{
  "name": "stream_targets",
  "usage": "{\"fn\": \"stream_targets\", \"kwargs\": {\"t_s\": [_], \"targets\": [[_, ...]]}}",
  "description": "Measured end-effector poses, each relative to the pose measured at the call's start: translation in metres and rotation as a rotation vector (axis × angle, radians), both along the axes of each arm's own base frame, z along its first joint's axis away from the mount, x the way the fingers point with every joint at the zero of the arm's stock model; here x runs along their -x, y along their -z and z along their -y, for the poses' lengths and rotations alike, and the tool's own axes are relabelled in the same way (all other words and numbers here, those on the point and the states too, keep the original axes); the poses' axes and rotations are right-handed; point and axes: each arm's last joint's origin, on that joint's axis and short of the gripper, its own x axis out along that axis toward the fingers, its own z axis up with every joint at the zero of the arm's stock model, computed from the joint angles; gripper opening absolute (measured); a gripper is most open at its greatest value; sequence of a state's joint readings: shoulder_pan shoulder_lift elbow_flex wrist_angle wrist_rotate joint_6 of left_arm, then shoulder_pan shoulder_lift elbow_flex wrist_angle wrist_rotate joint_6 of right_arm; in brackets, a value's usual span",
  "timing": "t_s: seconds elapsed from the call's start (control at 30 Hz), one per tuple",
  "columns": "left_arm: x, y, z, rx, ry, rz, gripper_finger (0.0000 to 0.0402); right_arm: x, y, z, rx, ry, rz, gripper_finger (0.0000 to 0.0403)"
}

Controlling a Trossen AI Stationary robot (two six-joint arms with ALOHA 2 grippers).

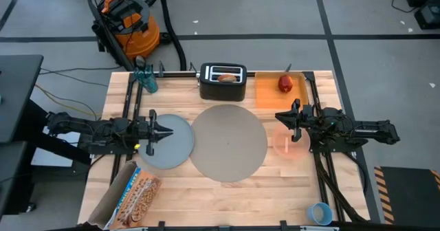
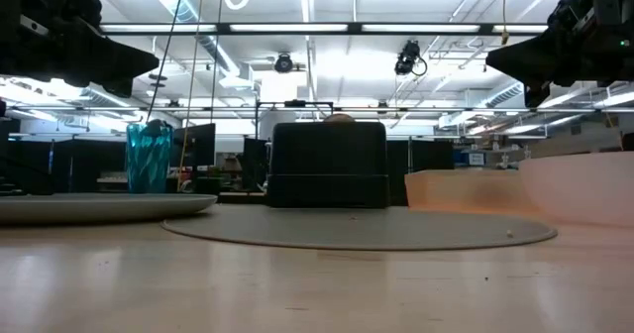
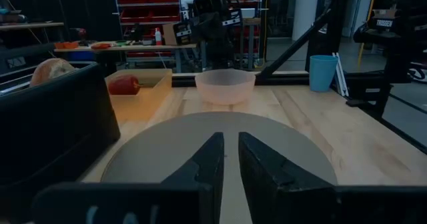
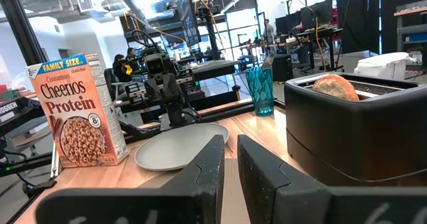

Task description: Arrange a breakfast setting

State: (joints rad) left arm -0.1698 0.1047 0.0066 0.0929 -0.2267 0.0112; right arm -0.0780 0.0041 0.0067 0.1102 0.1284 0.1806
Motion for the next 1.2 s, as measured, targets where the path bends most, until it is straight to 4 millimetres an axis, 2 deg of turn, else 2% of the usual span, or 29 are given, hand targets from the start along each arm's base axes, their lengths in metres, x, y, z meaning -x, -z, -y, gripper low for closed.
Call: {"fn": "stream_targets", "kwargs": {"t_s": [0.17,0.3,0.43,0.53,0.7,0.93,1.07,1.2], "targets": [[0.0,0.0,0.0,0.0,0.0,0.0,0.0055,0.0,-0.003,0.0,0.002,0.001,0.034,0.005],[0.0,0.0,0.0,0.0,0.0,0.0,0.0055,0.003,-0.015,0.0,0.02,0.002,0.16,0.005],[0.0,0.0,0.0,0.0,0.0,0.0,0.0055,0.008,-0.03,0.002,0.09,0.112,0.296,0.005],[0.0,0.0,0.0,0.0,0.0,0.001,0.0055,0.006,-0.039,0.0,0.062,0.067,0.273,0.005],[0.0,0.0,0.0,0.0,0.0,0.0,0.0055,-0.013,-0.059,-0.004,-0.022,0.107,0.013,0.005],[0.0,0.0,0.0,0.0,0.0,0.0,0.0055,-0.053,-0.077,-0.015,-0.122,0.266,-0.606,0.0064],[0.0,0.0,0.0,0.0,0.0,0.0,0.0055,-0.07,-0.088,-0.019,-0.155,0.281,-0.918,0.0099],[0.0,0.0,0.0,0.0,0.0,0.0,0.0055,-0.087,-0.096,-0.023,-0.271,0.295,-1.094,0.0152]]}}
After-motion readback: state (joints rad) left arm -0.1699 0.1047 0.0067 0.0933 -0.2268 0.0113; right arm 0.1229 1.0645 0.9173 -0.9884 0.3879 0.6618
